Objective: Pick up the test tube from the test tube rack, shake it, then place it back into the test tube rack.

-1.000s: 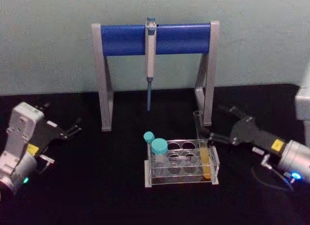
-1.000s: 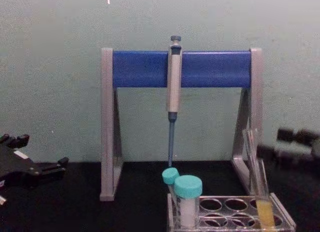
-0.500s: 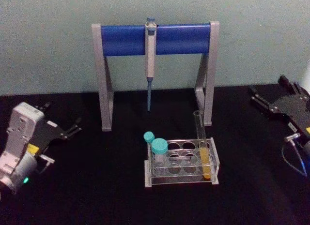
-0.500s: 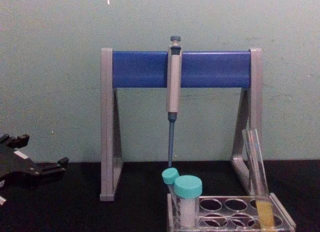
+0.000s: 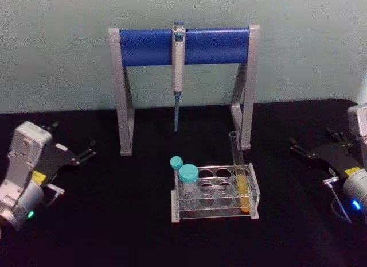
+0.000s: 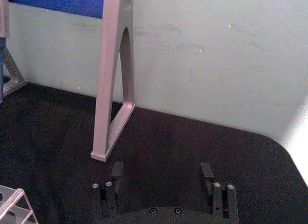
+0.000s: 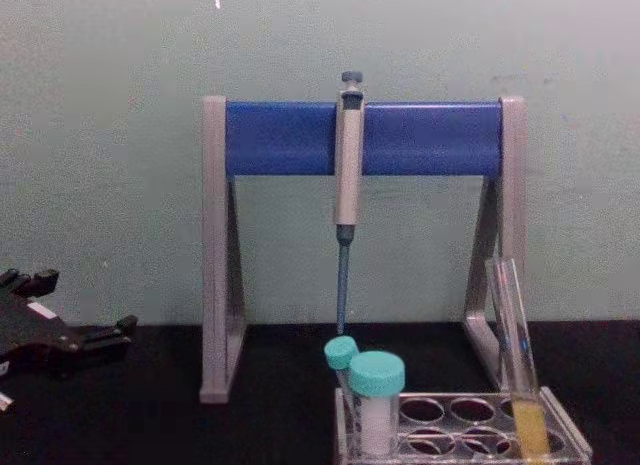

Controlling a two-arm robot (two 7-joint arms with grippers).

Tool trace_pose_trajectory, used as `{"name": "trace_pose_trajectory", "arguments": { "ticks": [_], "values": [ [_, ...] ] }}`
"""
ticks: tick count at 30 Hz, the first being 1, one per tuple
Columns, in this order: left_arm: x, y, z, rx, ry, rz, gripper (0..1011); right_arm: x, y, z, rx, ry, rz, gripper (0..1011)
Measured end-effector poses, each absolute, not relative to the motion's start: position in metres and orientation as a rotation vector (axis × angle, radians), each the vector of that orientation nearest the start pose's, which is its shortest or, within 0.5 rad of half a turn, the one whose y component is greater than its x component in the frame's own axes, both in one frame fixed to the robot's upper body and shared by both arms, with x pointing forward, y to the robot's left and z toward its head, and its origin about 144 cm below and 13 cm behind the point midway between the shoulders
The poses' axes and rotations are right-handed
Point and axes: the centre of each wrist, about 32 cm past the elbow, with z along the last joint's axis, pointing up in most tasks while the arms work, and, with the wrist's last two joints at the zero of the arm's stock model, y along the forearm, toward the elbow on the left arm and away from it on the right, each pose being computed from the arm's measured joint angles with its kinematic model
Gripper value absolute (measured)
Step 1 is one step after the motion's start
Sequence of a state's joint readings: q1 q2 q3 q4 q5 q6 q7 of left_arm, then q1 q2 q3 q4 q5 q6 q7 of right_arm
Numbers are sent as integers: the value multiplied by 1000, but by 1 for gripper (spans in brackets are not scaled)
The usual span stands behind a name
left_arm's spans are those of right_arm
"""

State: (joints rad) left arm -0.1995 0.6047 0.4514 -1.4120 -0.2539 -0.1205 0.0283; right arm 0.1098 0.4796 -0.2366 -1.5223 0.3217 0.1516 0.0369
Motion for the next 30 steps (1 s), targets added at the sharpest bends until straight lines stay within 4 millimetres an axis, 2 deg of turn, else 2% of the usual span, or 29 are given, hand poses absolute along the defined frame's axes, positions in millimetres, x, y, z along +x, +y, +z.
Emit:
{"name": "trace_pose_trajectory", "arguments": {
  "ticks": [30],
  "values": [
    [489,310,1140,305,-285,1248,1001,483,-305,1160,-284,7,-1349,1000]
  ]
}}
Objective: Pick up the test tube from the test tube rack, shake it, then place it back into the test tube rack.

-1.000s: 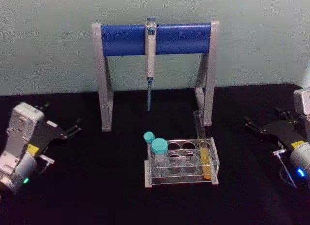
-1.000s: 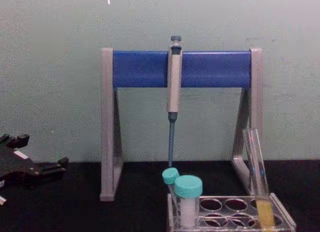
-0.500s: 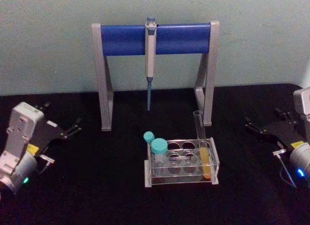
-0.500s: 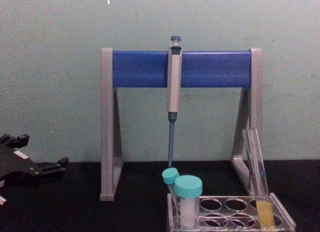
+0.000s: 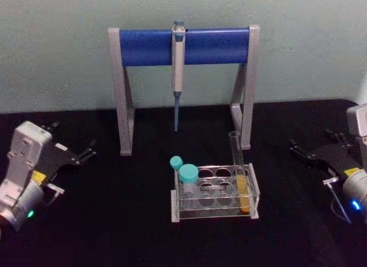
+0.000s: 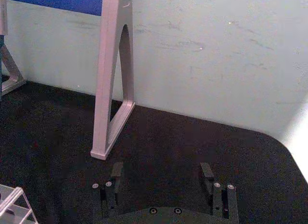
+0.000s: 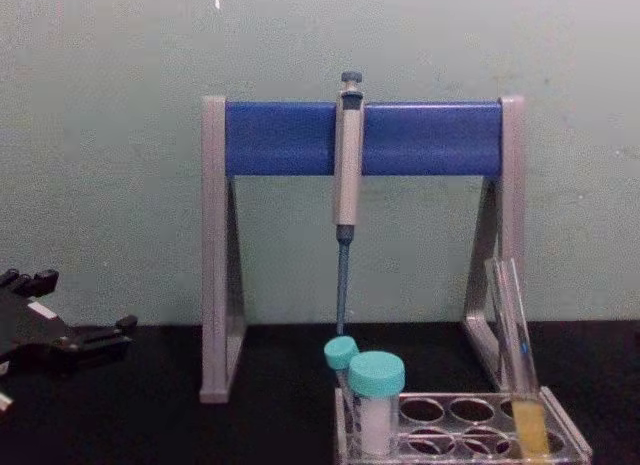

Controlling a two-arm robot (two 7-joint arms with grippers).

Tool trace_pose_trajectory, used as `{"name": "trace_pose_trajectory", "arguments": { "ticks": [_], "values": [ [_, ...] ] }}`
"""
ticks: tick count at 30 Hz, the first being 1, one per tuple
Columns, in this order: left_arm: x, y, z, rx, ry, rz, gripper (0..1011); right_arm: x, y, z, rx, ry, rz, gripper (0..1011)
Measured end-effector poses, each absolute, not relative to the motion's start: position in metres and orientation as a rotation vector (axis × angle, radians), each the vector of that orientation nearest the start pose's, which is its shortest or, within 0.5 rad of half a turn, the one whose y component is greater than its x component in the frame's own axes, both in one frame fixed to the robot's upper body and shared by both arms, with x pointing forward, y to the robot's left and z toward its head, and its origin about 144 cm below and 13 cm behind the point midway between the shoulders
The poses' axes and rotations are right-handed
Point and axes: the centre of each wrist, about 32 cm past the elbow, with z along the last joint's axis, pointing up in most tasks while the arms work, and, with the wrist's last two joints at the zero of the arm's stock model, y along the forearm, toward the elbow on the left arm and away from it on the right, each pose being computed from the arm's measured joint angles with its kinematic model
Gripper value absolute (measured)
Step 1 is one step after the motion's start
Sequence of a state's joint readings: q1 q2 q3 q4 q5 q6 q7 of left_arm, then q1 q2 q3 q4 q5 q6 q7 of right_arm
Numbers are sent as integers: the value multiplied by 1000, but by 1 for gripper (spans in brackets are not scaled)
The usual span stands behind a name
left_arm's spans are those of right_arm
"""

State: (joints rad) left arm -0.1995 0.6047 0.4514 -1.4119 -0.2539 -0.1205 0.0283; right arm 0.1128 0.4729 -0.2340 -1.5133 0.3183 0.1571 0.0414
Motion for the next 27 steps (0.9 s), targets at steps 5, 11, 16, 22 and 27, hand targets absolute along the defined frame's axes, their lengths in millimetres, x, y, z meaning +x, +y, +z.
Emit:
{"name": "trace_pose_trajectory", "arguments": {
  "ticks": [5,11,16,22,27],
  "values": [
    [489,310,1140,304,-285,1248,1001,483,-305,1161,-284,7,-1350,1000],
    [489,310,1140,305,-285,1248,1001,483,-305,1161,-284,6,-1350,1000],
    [489,310,1140,304,-285,1248,1001,483,-305,1161,-284,6,-1350,1000],
    [489,310,1140,305,-285,1248,1001,483,-305,1161,-284,6,-1350,1000],
    [489,310,1140,304,-285,1248,1001,483,-305,1161,-284,6,-1350,1000]
  ]
}}
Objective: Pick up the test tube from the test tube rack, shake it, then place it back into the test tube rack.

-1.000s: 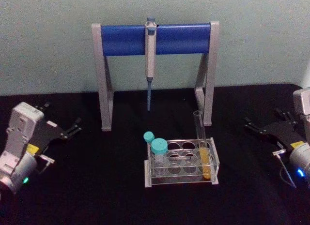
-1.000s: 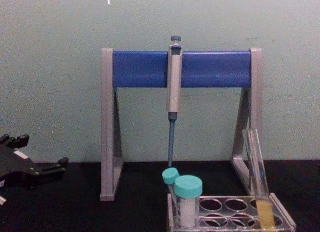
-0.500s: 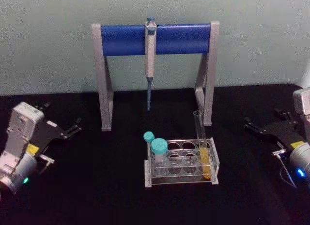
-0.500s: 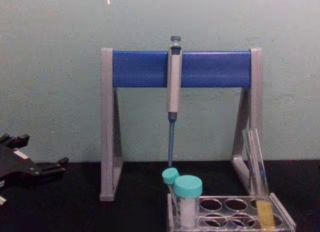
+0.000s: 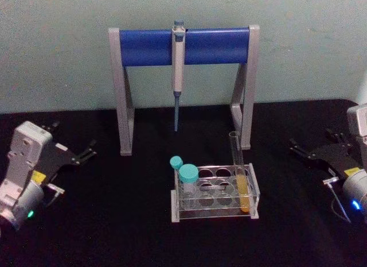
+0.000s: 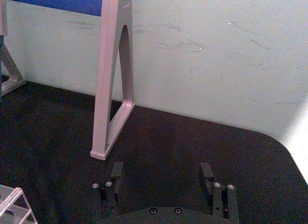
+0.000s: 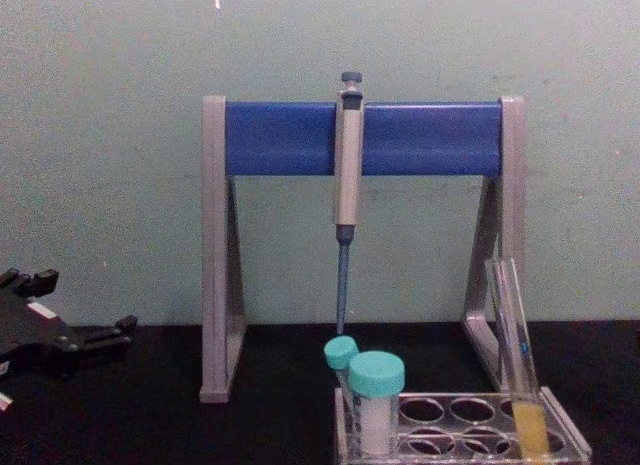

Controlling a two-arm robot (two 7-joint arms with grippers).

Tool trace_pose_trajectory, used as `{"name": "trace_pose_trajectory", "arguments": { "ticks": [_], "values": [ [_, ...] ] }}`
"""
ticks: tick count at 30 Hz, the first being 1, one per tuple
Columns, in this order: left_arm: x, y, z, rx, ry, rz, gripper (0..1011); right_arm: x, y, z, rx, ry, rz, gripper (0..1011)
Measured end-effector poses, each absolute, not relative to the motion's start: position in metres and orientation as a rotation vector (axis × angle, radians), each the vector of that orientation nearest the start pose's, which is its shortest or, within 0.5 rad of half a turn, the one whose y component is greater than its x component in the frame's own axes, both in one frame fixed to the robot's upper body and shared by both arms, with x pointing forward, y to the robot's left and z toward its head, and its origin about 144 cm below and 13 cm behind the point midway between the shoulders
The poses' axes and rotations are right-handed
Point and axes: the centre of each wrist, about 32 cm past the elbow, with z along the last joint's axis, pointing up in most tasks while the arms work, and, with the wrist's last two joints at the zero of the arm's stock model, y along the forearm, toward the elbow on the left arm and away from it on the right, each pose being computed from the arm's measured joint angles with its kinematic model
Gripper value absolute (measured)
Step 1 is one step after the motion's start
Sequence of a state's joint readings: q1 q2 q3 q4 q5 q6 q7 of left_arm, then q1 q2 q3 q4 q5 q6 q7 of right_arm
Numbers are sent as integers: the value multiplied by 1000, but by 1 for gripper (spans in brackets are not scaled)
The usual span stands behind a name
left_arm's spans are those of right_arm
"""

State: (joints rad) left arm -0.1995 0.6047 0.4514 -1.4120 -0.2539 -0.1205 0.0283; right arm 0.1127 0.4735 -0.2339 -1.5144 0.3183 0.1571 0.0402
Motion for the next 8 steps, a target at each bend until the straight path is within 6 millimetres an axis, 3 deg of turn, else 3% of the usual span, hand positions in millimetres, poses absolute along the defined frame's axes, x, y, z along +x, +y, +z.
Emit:
{"name": "trace_pose_trajectory", "arguments": {
  "ticks": [8],
  "values": [
    [489,310,1140,304,-285,1248,1001,483,-305,1161,-284,6,-1350,1000]
  ]
}}
